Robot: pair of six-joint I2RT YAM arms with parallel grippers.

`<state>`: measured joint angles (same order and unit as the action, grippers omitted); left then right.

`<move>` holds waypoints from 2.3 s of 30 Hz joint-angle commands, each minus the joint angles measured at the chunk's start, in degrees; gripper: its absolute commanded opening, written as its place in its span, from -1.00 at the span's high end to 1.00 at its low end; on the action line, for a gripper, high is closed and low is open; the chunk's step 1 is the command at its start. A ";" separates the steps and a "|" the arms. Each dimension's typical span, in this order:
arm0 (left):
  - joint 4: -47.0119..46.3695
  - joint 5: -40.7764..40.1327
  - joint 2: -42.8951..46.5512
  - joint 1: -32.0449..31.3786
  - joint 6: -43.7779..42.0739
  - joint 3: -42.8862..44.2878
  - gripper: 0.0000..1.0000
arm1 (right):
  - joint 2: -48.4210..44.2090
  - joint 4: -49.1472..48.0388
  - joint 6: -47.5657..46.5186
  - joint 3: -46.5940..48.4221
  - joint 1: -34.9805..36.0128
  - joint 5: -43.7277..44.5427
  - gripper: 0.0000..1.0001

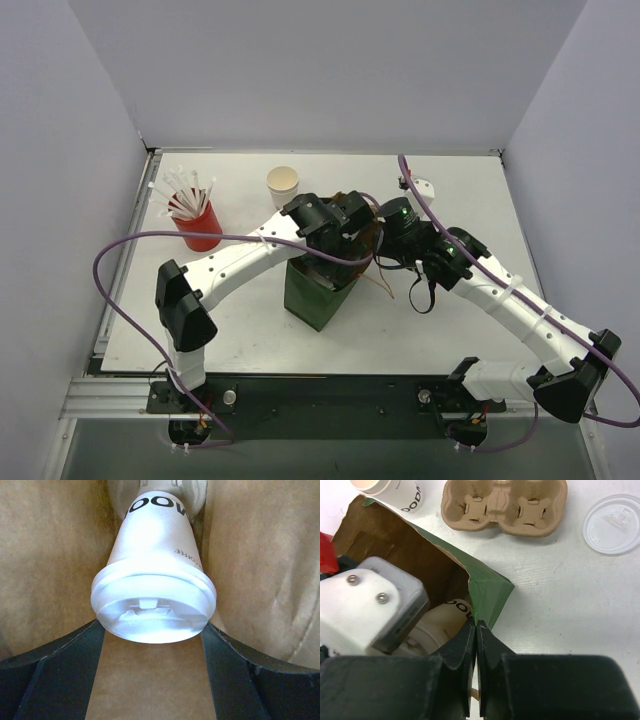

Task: Pack the takeout coffee

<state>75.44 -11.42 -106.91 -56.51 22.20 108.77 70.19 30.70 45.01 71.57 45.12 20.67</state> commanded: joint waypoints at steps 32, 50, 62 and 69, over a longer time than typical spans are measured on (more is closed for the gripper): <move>1.56 -3.09 11.46 -0.18 0.13 13.66 0.37 | 1.88 5.25 -1.60 4.63 2.60 4.12 1.00; -4.68 -0.62 21.47 -0.27 0.65 12.34 0.37 | 2.05 7.53 -2.92 6.04 1.28 6.40 1.00; -4.78 -10.90 30.36 1.05 6.45 13.31 0.37 | -1.55 10.43 -3.44 5.43 -0.38 7.81 1.00; 5.06 -10.03 26.24 5.00 8.91 12.96 0.37 | -9.89 13.59 -3.27 3.14 -4.25 7.20 0.99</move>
<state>74.59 -20.99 -77.47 -54.02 28.64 121.38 66.46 40.45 42.09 75.22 42.81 25.41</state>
